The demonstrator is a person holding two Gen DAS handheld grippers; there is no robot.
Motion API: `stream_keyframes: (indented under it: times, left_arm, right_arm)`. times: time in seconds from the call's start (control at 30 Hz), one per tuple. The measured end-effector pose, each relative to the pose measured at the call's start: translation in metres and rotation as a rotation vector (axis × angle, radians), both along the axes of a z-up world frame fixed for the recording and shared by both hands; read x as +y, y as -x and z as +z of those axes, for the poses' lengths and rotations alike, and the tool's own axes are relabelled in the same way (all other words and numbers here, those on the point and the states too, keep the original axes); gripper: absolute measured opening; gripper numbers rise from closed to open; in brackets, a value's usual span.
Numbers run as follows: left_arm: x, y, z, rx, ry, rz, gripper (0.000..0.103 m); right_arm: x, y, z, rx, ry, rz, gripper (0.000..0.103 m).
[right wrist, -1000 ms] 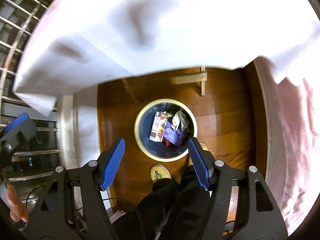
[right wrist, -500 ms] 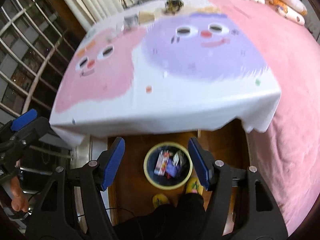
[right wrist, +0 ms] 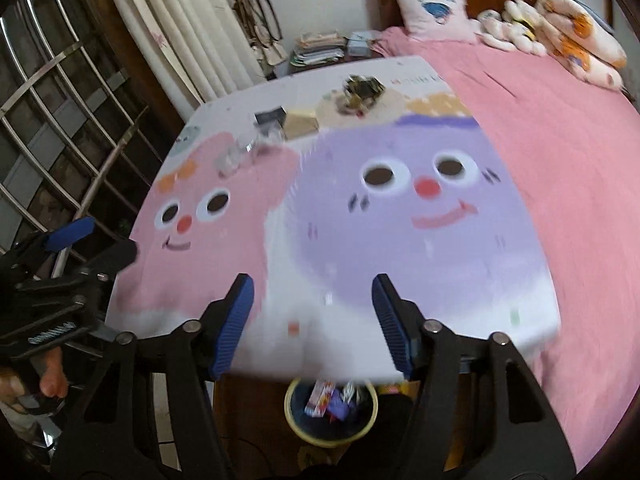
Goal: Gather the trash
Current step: 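Raise both tools back up toward the table, then grasp the clear plastic bottle with the left gripper while the right grasps the cream block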
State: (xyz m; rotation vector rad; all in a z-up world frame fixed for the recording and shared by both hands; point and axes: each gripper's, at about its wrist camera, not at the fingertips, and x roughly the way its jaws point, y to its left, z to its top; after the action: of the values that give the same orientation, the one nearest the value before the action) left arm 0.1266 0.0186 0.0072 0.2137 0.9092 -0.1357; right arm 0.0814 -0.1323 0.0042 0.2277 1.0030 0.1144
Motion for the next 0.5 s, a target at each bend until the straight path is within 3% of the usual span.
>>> stream_keyframes:
  times: [0.3, 0.5]
  left_arm:
    - [-0.034, -0.16, -0.068, 0.086, -0.137, 0.064, 0.086]
    - [-0.049, -0.236, -0.115, 0.126, -0.22, 0.076, 0.086]
  right_arm:
    - [-0.031, -0.176, -0.041, 0.02, -0.059, 0.161, 0.049]
    - [-0.045, -0.272, -0.076, 0.044, -0.086, 0.252, 0.045]
